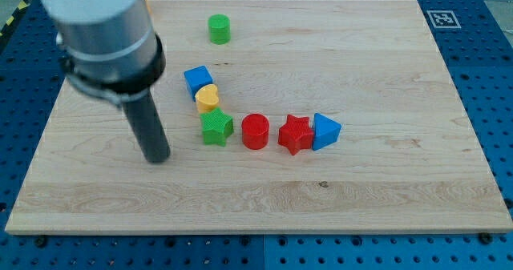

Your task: Put the red circle diagonally top right to the green star

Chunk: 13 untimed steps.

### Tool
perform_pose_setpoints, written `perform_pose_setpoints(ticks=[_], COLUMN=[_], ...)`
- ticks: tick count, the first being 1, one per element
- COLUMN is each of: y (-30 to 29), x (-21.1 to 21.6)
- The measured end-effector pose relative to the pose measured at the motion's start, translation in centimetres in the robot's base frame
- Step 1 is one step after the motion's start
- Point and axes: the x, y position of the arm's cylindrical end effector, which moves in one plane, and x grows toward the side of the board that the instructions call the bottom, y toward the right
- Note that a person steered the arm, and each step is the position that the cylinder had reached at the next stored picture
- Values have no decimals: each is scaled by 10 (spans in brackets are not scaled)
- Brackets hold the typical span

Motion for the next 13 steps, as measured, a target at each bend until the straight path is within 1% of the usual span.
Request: perform_pose_setpoints(ticks=[1, 2, 3, 4, 5, 6, 9, 11, 13], y=[0, 57, 88, 89, 97, 119, 160, 167, 167], x=[2, 3, 3, -4, -25, -35, -37, -38, -51])
